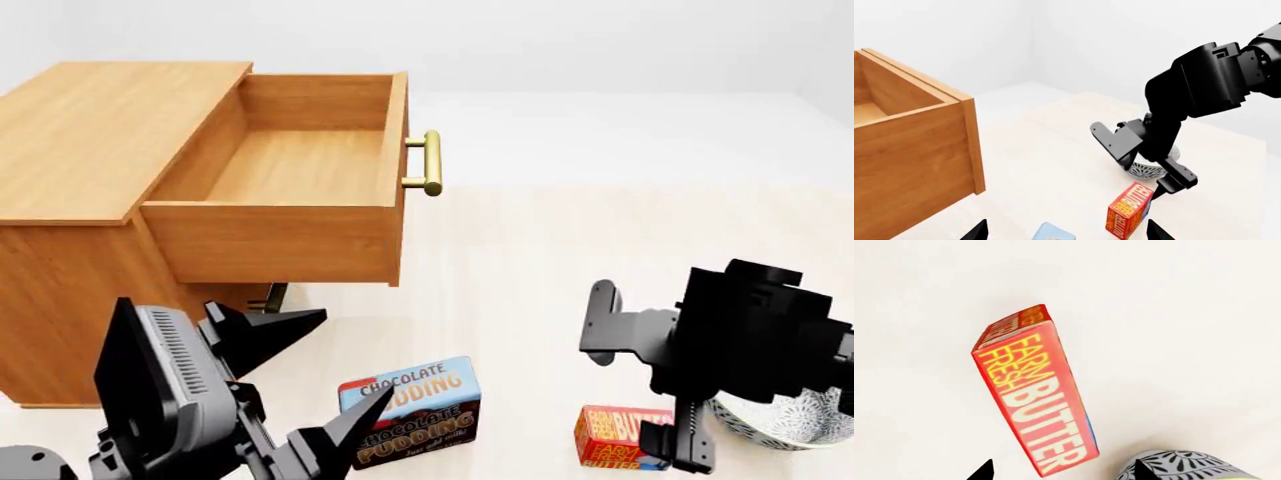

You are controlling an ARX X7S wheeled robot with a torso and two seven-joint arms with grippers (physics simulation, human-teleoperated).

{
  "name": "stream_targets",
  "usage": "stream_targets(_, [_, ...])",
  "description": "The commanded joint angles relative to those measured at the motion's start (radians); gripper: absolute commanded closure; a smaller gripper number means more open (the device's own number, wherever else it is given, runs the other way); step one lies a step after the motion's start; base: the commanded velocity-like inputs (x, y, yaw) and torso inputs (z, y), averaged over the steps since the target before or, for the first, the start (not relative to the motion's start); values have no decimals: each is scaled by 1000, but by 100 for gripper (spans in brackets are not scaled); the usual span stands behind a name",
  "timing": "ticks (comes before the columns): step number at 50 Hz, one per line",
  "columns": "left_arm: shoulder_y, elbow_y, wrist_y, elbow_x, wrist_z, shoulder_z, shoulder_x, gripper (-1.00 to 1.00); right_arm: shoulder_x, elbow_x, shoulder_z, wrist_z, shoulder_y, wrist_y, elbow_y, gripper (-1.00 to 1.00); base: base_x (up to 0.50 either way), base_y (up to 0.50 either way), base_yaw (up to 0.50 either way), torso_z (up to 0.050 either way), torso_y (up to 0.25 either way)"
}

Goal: Put the butter at the back in the top drawer of the cabinet and close it.

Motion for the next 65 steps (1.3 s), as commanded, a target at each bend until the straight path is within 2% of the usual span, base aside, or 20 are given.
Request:
stream_targets(1, [4, -7, 2, 0, 3, -1, 3, -100, -16, -9, -6, -1, -27, -25, 48, -100, 0, 0, 0, 0, 0])
stream_targets(65, [25, -24, 1, 7, 8, -5, 19, -100, -62, -25, -22, -1, -148, -108, 197, -100, 0, 0, 0, 0, 0])
